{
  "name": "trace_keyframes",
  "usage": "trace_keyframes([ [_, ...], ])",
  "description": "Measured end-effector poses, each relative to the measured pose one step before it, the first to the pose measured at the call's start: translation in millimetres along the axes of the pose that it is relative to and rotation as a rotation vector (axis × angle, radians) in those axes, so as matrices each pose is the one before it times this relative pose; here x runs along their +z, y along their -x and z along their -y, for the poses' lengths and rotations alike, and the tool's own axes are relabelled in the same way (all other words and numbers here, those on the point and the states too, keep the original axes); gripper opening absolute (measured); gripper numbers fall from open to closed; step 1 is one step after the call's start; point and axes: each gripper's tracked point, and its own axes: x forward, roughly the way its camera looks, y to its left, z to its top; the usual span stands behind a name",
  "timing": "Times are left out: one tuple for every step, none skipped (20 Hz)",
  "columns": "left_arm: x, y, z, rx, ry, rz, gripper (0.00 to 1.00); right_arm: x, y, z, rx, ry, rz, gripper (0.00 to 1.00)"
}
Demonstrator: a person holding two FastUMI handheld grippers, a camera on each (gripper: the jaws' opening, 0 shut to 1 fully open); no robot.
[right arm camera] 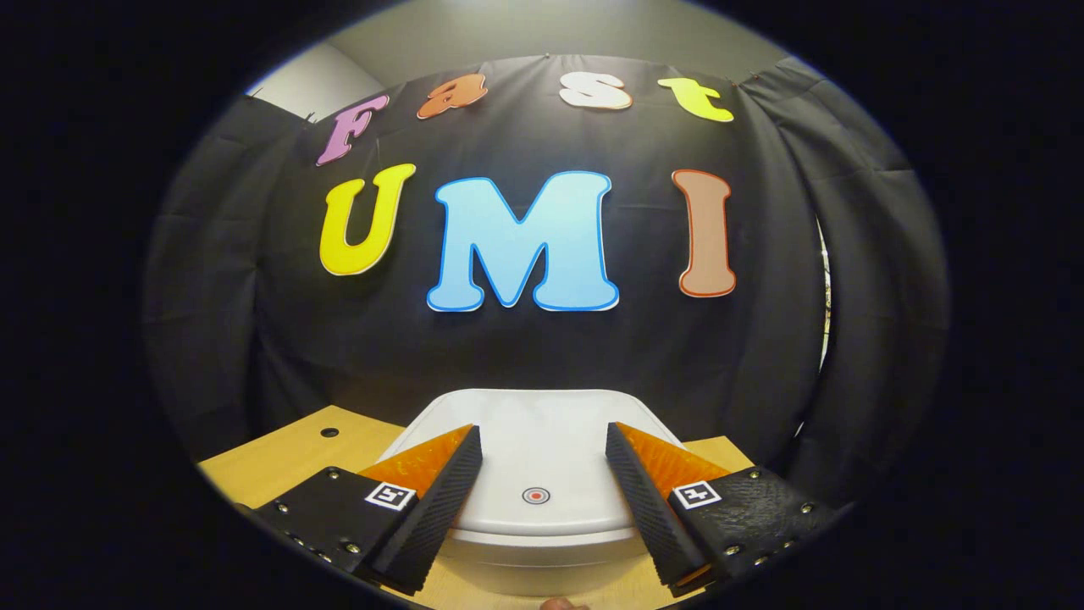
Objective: Press the lid of the desktop garbage bin to open it, pick up the crumpled paper on the desktop and throw it into the bin, then pick up the pop can on the desktop and drop it into the bin, and finally close the garbage bin lid.
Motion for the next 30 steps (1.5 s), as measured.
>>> trace_keyframes([
  [-0.3,-3.49,-4.4,-0.00214,0.00197,-0.00032,0.95,5.31,7.67,-2.92,0.00228,0.01452,0.01314,0.95],
  [-0.07,-4.31,-4.86,-0.00461,0.00487,0.00084,0.93,6.69,7.16,-1.06,-0.00476,0.01699,0.01462,0.95],
  [1.3,-4.05,-4.18,-0.00308,0.00694,0.00354,0.93,5.03,6.0,-0.57,-0.00561,0.01808,0.0133,0.95],
  [1.35,-5.33,-4.96,-0.00243,0.0069,0.00333,0.9,5.54,6.61,-1.54,-0.00485,0.01638,0.01177,0.95],
  [1.24,-4.9,-5.48,-0.00259,0.00512,0.00316,0.93,5.87,6.1,-2.63,-0.00369,0.01518,0.01175,0.95],
  [0.3,-4.12,-5.11,-0.00496,0.00178,0.0022,0.96,5.92,5.42,-3.28,-0.00267,0.01135,0.01025,0.95],
  [0.58,-3.22,-5.45,-0.00324,-0.00381,0.00155,0.96,3.22,6.18,-4.0,-0.00012,0.00344,0.00712,0.95],
  [-0.22,-3.09,-6.62,-0.00447,-0.00962,0.00211,0.96,3.62,7.25,-4.16,0.00148,-0.00702,0.00465,0.94],
  [-1.12,-2.92,-5.87,-0.00531,-0.01195,0.00205,0.95,2.89,7.2,-5.59,0.00465,-0.0117,0.00366,0.94],
  [-1.2,-4.15,-6.91,-0.00189,-0.0103,0.00186,0.95,3.68,7.98,-4.81,0.00298,-0.01222,0.00238,0.94],
  [-1.2,-3.07,-7.03,-0.00178,-0.00483,0.00218,0.95,1.53,6.71,-2.71,-0.00177,-0.0094,0.00549,0.94],
  [-1.87,-3.41,-7.43,-0.00102,-0.00213,-0.00159,0.95,3.62,7.15,-2.0,-0.00493,-0.00628,0.0101,0.94],
  [-2.2,-3.6,-6.88,-0.00064,-0.00096,-0.00071,0.95,3.53,6.36,-1.67,-0.00663,-0.00257,0.01378,0.94],
  [-1.59,-1.77,-5.43,-0.0031,-0.00116,-0.00144,0.95,2.92,5.8,-0.47,-0.01002,0.0028,0.00869,0.95],
  [-1.4,-2.43,-5.38,-0.00319,-0.00371,-0.00137,0.95,1.19,4.66,-2.11,-0.00807,0.00498,0.00426,0.95],
  [0.56,-2.59,-4.42,-0.00555,-0.006,0.00144,0.95,0.66,3.7,-0.5,-0.00959,0.00674,-0.00089,0.95],
  [-0.65,-2.34,-4.26,-0.0057,-0.00966,0.00153,0.95,-0.06,5.43,-1.43,-0.01026,0.00509,-0.00258,0.95],
  [-1.45,-2.15,-3.29,-0.00698,-0.01322,0.00137,0.95,-0.39,3.76,-1.52,-0.01269,-0.00038,-0.00622,0.95],
  [-0.06,-2.16,-2.54,-0.00921,-0.01822,0.00097,0.95,-1.8,4.34,-2.08,-0.01202,-0.00514,-0.00983,0.95],
  [0.18,-3.65,-2.04,-0.00928,-0.019,0.00497,0.95,-0.86,4.08,-2.9,-0.00799,-0.00639,-0.00698,0.95],
  [3.16,-2.94,-0.58,-0.01113,-0.01482,0.01327,0.93,-1.44,3.05,-2.54,-0.00647,0.0012,-0.00416,0.94],
  [5.12,-2.35,1.59,-0.01522,-0.00643,0.01545,0.95,-1.07,2.75,-0.94,-0.00737,0.00986,-0.00192,0.94],
  [4.45,-1.99,3.09,-0.01529,-0.00273,0.01289,0.96,-2.44,2.28,-0.89,-0.00613,0.01492,-0.00605,0.94],
  [3.56,-1.08,2.5,-0.01282,-0.00334,0.01204,0.95,-1.86,2.1,-0.19,-0.00613,0.01301,-0.00649,0.95],
  [3.77,-1.76,3.07,-0.00962,-0.00248,0.01324,0.94,0.25,0.99,-0.13,-0.00081,0.00634,-0.00483,0.95],
  [2.77,-1.43,4.7,-0.0094,-0.00164,0.0127,0.93,0.24,0.19,-1.03,-0.00042,-0.0029,-0.00346,0.94],
  [0.05,-1.99,4.32,-0.01135,-0.00024,0.00159,0.95,-0.81,-0.21,-0.61,-0.00091,-0.00845,-0.0034,0.94],
  [-1.36,-0.58,3.57,-0.01045,-0.00068,-0.00182,0.95,-0.11,0.31,0.26,-0.00143,-0.01048,-0.00232,0.94],
  [-1.03,-0.93,2.56,-0.00897,-0.00033,-0.00007,0.93,-1.59,0.09,1.82,-0.00377,-0.01072,-0.00097,0.94],
  [-1.74,-2.47,2.24,-0.00416,-0.00332,-0.00117,0.93,-1.43,-0.3,2.6,-0.00555,-0.00741,-0.00317,0.94],
])
